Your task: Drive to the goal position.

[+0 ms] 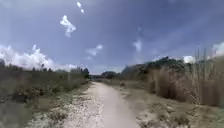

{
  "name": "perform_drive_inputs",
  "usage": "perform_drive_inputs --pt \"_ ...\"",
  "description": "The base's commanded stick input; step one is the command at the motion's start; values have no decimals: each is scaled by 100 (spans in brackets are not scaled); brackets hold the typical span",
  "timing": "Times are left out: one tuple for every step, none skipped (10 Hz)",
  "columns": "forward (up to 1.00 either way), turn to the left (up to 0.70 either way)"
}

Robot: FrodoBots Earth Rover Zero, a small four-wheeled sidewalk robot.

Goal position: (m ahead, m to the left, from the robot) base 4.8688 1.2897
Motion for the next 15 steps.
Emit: perform_drive_inputs --pt "85 38" --pt "85 38" --pt "85 38" --pt "85 4" --pt "85 4" --pt "85 4" --pt "85 4" --pt "85 4" --pt "85 4" --pt "85 4" --pt "85 4" --pt "85 4" --pt "85 4" --pt "85 4" --pt "85 4"
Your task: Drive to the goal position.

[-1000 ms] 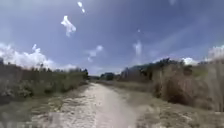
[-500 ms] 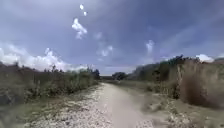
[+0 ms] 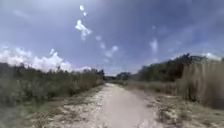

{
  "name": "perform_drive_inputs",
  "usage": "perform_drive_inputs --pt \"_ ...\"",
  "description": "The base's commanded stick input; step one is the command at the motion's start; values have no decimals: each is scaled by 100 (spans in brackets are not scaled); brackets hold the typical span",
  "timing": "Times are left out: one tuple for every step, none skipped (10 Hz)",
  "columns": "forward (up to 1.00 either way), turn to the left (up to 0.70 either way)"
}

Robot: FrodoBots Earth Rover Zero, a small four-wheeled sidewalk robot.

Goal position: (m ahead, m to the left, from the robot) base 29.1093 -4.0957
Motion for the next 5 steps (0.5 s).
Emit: perform_drive_inputs --pt "85 4" --pt "85 4" --pt "85 4" --pt "85 4" --pt "85 4"
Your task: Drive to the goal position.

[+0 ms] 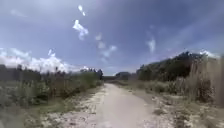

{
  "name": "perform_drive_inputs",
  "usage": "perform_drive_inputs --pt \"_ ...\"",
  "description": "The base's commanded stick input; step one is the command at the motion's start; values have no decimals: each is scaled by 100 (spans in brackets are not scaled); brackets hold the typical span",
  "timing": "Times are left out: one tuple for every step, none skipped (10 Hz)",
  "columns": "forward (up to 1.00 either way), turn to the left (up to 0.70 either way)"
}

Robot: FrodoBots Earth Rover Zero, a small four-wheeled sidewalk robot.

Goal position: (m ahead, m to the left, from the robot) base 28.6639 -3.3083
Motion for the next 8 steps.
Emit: perform_drive_inputs --pt "85 4" --pt "85 4" --pt "85 4" --pt "85 4" --pt "85 4" --pt "85 4" --pt "85 4" --pt "85 4"
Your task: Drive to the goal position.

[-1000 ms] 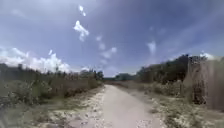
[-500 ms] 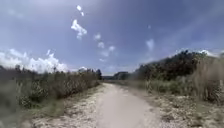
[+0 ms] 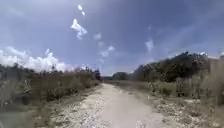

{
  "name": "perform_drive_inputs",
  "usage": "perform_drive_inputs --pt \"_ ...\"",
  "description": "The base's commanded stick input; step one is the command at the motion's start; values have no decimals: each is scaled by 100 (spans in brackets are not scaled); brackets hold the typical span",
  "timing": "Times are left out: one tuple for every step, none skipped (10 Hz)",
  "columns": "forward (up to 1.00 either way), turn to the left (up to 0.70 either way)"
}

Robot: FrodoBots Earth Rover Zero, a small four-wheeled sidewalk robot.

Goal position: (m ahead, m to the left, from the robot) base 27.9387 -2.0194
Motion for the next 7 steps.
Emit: perform_drive_inputs --pt "85 4" --pt "85 4" --pt "85 4" --pt "85 4" --pt "85 4" --pt "85 4" --pt "85 4"
